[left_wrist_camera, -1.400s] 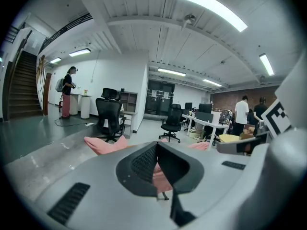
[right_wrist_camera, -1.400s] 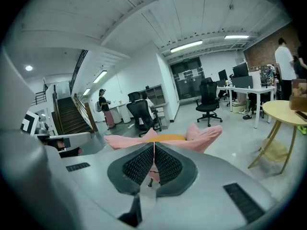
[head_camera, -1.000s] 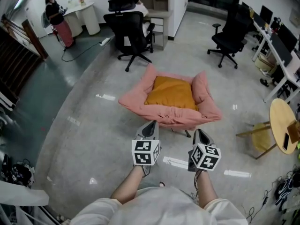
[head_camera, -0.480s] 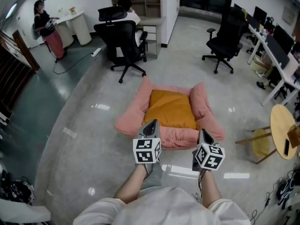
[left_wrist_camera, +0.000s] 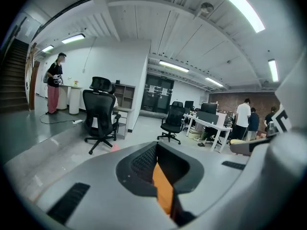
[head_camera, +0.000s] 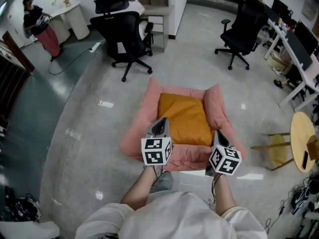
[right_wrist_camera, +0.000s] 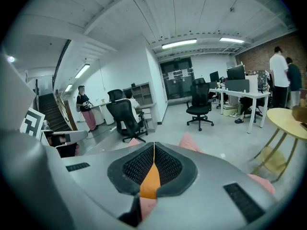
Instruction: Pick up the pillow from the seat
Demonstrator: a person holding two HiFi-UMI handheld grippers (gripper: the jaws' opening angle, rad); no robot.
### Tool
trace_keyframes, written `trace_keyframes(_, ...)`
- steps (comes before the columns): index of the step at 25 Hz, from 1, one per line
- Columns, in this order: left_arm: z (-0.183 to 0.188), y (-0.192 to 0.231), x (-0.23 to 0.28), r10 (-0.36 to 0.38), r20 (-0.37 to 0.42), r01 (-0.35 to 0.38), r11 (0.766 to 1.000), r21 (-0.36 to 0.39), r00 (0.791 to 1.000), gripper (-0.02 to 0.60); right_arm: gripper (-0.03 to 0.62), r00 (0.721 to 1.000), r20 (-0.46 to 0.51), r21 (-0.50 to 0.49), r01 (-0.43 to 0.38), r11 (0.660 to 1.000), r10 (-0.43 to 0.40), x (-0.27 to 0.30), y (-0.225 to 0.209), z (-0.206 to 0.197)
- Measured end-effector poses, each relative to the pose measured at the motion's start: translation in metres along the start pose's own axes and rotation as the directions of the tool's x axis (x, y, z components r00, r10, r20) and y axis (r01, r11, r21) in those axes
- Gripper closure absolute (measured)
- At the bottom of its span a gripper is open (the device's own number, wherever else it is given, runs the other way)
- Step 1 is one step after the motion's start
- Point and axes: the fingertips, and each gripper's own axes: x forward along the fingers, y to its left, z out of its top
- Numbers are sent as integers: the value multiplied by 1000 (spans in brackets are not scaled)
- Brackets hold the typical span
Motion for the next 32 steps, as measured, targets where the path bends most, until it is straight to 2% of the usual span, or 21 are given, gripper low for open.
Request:
trace_keyframes(8,21,25,57,-36,-19,36,999,12,999,574,565,1000,-20,17,24,1000,-24,54,9,20)
trace_keyframes(15,3,29,92,-41,-96,42,999,10,995,574,565,995,-90,44,35,998,-30,83,-5,5)
trace_keyframes(20,-16,33,119,8,-139,-7,1000,8,990,574,565,991,-132,62,6,998,3,119,-26,-8)
trace_keyframes(24,-30,37,127,28,-180,-28,1000,2,983,574,565,980,-195,54,-28,998,39,141,-24,-22)
trace_keyframes(32,-48,53,152,74,-228,-79,997,-14,971,574,565,966,-249,73,-58,996,74,173,-32,-32)
